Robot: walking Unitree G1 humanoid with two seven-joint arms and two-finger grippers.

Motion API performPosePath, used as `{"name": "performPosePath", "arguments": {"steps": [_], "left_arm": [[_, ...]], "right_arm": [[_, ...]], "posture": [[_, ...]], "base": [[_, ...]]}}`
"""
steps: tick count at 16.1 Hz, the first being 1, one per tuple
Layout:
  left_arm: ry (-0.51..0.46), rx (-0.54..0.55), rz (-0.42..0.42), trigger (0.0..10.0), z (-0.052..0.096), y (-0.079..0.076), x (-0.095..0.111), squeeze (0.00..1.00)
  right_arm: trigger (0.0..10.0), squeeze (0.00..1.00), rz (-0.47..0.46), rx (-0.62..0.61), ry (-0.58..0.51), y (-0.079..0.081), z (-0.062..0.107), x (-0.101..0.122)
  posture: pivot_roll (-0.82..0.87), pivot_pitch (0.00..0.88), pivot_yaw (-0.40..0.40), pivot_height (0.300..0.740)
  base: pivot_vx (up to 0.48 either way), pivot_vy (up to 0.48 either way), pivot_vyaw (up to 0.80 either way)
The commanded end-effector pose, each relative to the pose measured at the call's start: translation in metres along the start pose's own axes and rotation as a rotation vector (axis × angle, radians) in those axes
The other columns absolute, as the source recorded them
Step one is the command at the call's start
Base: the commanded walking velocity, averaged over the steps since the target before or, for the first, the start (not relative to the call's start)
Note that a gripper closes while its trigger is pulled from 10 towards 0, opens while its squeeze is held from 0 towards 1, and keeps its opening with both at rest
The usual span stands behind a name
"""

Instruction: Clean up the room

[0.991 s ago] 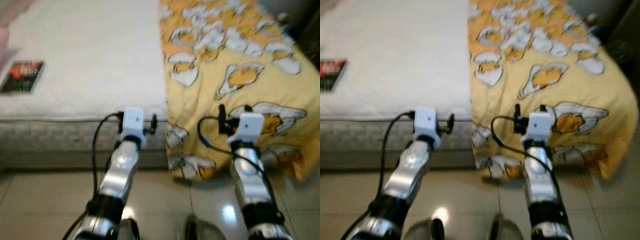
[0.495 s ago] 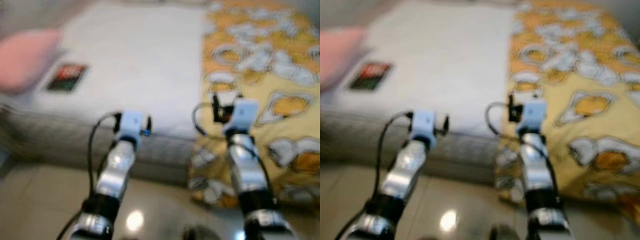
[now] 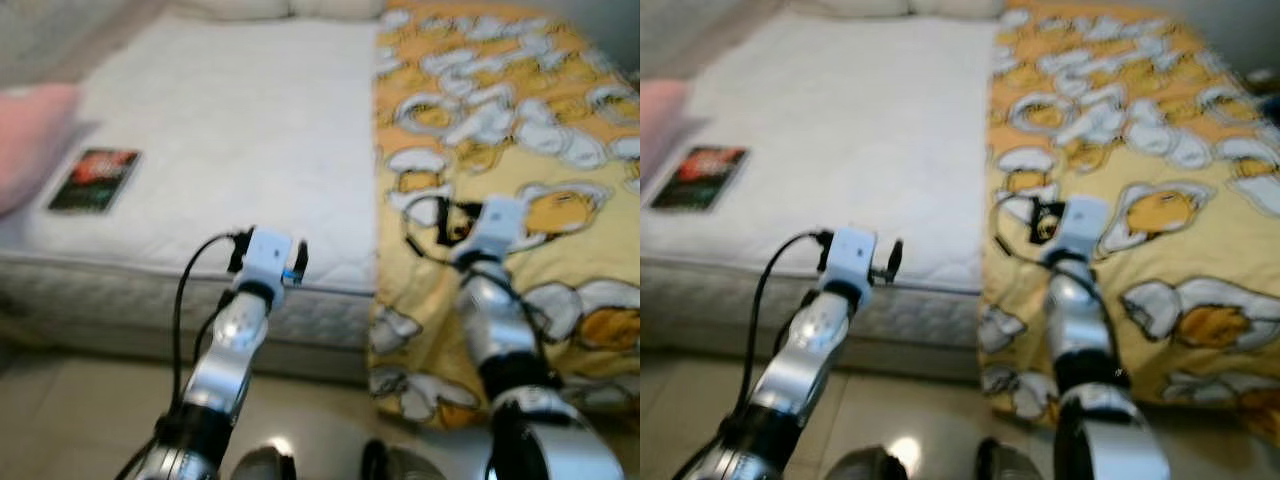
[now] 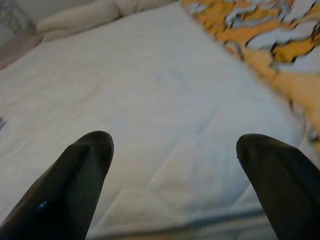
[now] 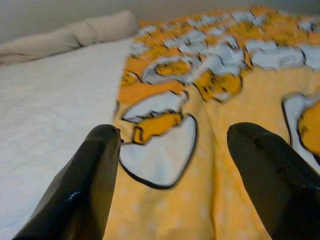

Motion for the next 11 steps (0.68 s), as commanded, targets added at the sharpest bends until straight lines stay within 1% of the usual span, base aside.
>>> {"name": "performPosePath", "arguments": {"steps": [1,2,3,6,10,11], "left_arm": [[-0.010,-0.011,-0.013,10.0,0.004,0.002,0.004,0.00],[0.004,-0.008,-0.036,10.0,0.013,0.009,0.000,0.00],[-0.002,-0.017,-0.036,10.0,0.018,0.011,0.001,0.00],[-0.038,-0.016,-0.002,10.0,0.025,0.015,0.013,0.00],[-0.021,0.008,0.017,10.0,0.031,0.016,0.011,0.00],[-0.013,0.010,0.015,10.0,0.032,0.016,0.010,0.00]], "right_arm": [[10.0,0.00,-0.046,-0.030,0.020,-0.008,-0.004,-0.001],[10.0,0.00,-0.068,-0.056,0.042,-0.014,-0.008,-0.001],[10.0,0.00,-0.058,-0.054,0.048,-0.014,-0.011,0.000],[10.0,0.00,-0.023,-0.031,0.050,-0.007,-0.013,-0.001],[10.0,0.00,-0.029,0.000,0.085,0.007,-0.014,-0.009],[10.0,0.00,-0.030,0.003,0.090,0.008,-0.015,-0.009]], "posture": [[0.10,0.180,0.073,0.740],[0.14,0.204,0.090,0.740],[0.16,0.215,0.093,0.740],[0.18,0.221,0.079,0.740],[0.19,0.221,0.059,0.740],[0.19,0.221,0.059,0.740]], "base": [[0.000,0.000,0.00],[0.000,0.000,0.00],[0.000,0.000,0.00],[0.480,0.000,0.00],[0.480,0.000,0.00],[0.480,0.000,0.00]]}}
Point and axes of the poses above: a point about 5 cm out from each wrist's last joint towards the gripper, its own z axis pointing back from the gripper into the wrist, its own x axis along the axis of the wrist's last joint, y = z × x, the point moved 6 cm from there along -z, pointing out of the wrist towards the gripper, and after that the axes turned 3 degrees about -z, right-handed, at the moved point
